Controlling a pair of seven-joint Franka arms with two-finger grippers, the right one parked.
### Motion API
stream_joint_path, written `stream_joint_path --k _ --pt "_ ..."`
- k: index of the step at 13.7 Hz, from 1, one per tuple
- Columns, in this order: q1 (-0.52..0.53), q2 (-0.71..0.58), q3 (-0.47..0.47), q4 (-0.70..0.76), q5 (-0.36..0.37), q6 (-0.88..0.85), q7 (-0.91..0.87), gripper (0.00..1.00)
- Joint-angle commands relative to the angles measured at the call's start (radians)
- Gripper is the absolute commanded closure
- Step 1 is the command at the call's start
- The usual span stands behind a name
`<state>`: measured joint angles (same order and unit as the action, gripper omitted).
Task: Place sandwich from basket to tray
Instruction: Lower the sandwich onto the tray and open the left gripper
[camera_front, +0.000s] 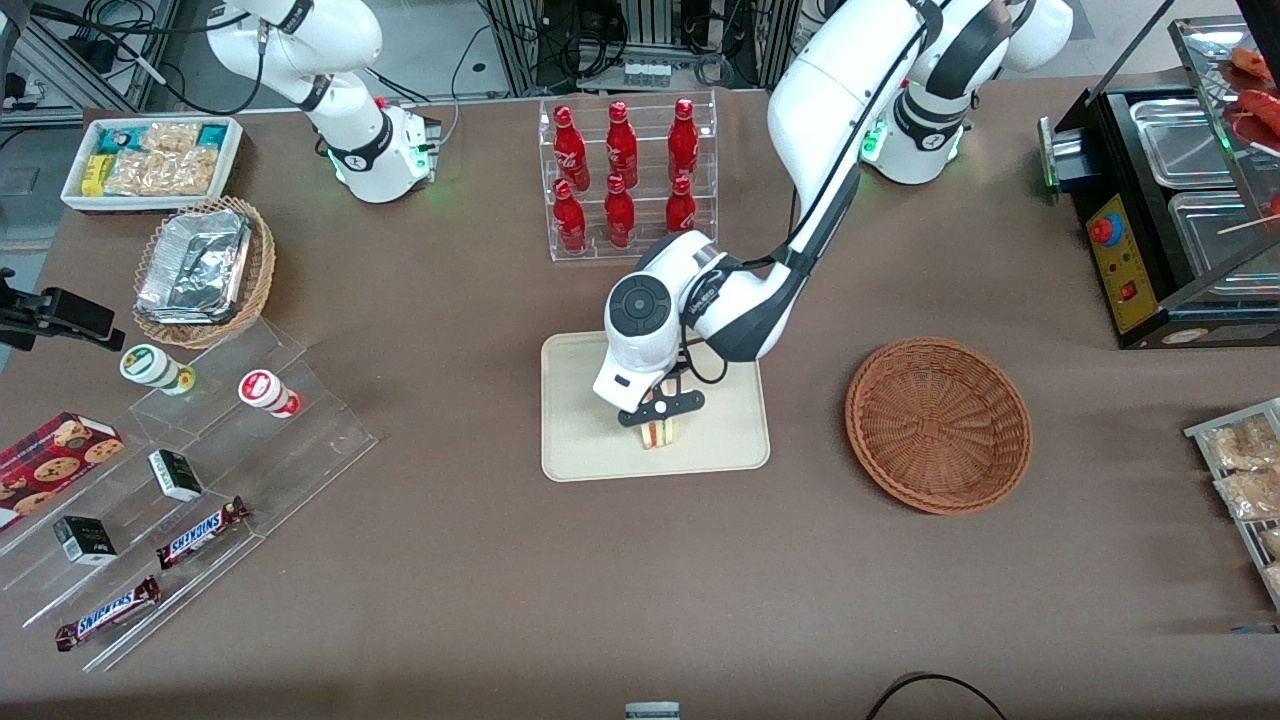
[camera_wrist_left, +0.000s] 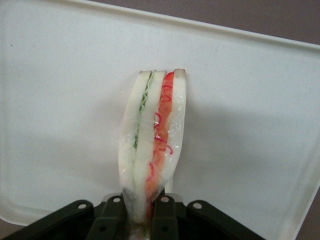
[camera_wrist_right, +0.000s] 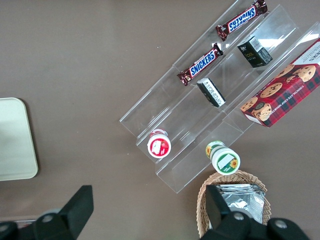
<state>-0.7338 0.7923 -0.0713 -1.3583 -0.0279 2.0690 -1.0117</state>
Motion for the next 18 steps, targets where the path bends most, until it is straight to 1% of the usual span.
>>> stream_joint_path --k 1,3,5,8,10,12,14,16,18 --pt "-0.021 0.013 0.013 0.036 -0.004 -0.023 -0.013 0.00" --pt "-0.027 0.002 0.018 0.036 0.002 -0.027 -0.014 0.00" --pt "-0.026 -0.048 0.022 0.036 0.005 -0.041 -0.015 0.00" --pt "-0.012 -0.105 0.025 0.062 0.003 -0.113 -0.002 0.00" --pt "-0.013 -0.137 0.051 0.093 0.000 -0.182 0.002 0.00" --pt "-0.010 -0.169 0.060 0.110 -0.004 -0.214 0.050 0.00" --pt "-0.013 -0.192 0.082 0.105 0.005 -0.221 0.119 0.00" --pt "-0.015 -0.200 0.103 0.094 0.006 -0.242 0.114 0.00" --pt "-0.013 -0.220 0.142 0.093 0.003 -0.317 0.128 0.00"
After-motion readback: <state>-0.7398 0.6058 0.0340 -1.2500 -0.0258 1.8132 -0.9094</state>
